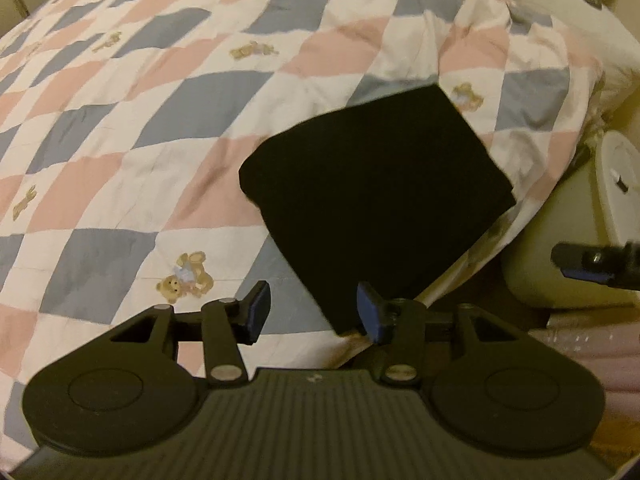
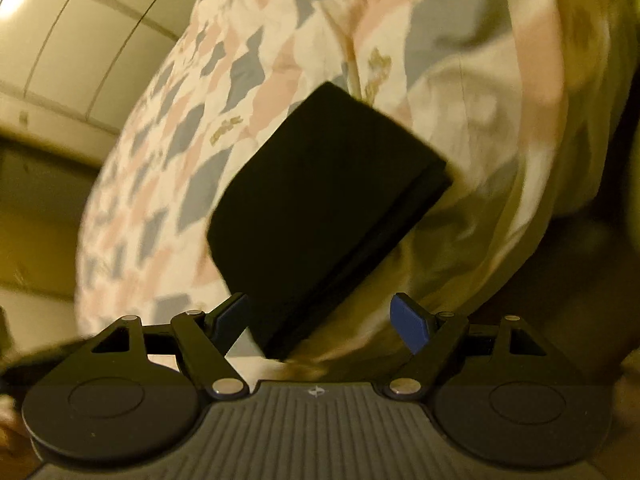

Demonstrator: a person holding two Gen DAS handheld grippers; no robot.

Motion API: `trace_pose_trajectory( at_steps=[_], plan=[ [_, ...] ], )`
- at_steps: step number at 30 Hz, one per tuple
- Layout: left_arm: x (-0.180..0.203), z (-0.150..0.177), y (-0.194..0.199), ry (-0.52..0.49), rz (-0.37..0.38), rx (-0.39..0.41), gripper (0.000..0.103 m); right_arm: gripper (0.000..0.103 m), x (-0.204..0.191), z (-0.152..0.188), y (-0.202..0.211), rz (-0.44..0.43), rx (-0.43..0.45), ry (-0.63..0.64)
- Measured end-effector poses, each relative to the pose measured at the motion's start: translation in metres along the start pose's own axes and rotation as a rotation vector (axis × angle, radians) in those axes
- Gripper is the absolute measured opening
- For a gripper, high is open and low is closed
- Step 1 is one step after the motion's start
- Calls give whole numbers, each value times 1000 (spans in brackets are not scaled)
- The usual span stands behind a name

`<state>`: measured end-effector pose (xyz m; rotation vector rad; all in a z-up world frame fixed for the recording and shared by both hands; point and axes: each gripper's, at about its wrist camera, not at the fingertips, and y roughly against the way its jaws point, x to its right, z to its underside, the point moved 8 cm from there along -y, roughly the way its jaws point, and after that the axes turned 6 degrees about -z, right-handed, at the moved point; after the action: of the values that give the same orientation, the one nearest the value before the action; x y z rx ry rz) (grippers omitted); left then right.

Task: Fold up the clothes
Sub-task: 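Grasp the folded black trousers with the left gripper while the right gripper grasps them too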

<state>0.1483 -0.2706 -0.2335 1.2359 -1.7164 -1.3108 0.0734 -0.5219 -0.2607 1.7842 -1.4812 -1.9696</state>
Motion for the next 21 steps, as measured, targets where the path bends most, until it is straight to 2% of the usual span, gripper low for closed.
trace_pose_trajectory(
  at_steps=[5, 8, 12, 14, 18, 21],
  plan=[
    [-1, -29, -20, -136, 62, -5, 48, 80, 16, 6, -19, -127, 69, -252],
    [3, -56, -36, -235, 119, -3, 49, 80, 28, 9, -34, -176, 149, -411],
    [10, -95, -60, -356, 202, 2, 57, 80, 45, 13, -61, -213, 270, -576],
    [14, -114, -76, -417, 241, 4, 59, 82, 50, 15, -77, -208, 309, -616],
    [24, -144, -110, -509, 310, -20, 59, 85, 59, 17, -105, -138, 347, -637],
    [39, -158, -135, -574, 396, -52, 64, 85, 64, 19, -116, -122, 376, -650]
  ],
)
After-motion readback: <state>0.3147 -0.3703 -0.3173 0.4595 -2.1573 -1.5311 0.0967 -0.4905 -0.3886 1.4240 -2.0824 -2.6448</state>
